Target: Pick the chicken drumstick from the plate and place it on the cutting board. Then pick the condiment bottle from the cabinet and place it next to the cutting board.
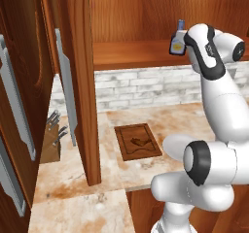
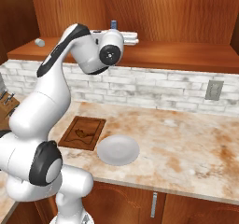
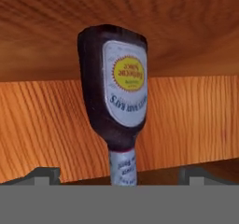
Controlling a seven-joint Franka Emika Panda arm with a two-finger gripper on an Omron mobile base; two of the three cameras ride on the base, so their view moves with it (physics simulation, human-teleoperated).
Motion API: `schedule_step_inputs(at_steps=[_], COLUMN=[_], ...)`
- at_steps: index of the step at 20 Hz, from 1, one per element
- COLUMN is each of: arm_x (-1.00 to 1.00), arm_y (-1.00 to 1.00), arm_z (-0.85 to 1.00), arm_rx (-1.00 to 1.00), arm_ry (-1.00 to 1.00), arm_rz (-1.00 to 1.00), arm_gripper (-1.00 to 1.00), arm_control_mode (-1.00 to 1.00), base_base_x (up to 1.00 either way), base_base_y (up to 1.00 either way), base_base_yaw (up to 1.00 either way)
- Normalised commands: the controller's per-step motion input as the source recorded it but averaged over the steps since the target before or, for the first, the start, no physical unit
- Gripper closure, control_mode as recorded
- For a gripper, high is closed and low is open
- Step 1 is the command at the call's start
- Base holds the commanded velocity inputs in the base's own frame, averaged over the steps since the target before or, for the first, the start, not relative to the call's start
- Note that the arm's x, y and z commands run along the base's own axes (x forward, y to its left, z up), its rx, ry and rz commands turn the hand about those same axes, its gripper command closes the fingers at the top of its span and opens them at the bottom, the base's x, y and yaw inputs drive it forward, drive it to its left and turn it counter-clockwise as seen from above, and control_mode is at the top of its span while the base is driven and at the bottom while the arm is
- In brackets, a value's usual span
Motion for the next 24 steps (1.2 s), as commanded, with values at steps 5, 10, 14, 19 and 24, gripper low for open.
schedule_step_inputs(at_steps=[5, 10, 14, 19, 24], arm_x=[0.04, 0.08, 0.09, 0.08, 0.06], arm_y=[0.12, 0.14, 0.11, 0.08, 0.04], arm_z=[0.03, 0.1, 0.16, 0.19, 0.19], arm_rx=[0.0, 0.0, 0.01, 0.03, 0.03], arm_ry=[0.09, 0.06, 0.04, 0.04, 0.03], arm_rz=[-0.01, -0.02, -0.03, -0.03, -0.04], arm_gripper=[-1.0, -1.0, -1.0, -1.0, -1.0], arm_control_mode=[-1.0, -1.0, -1.0, -1.0, -1.0], base_base_x=[0.0, 0.0, 0.0, 0.0, 0.0], base_base_y=[0.0, 0.0, 0.0, 0.0, 0.0], base_base_yaw=[0.0, 0.0, 0.0, 0.0, 0.0])
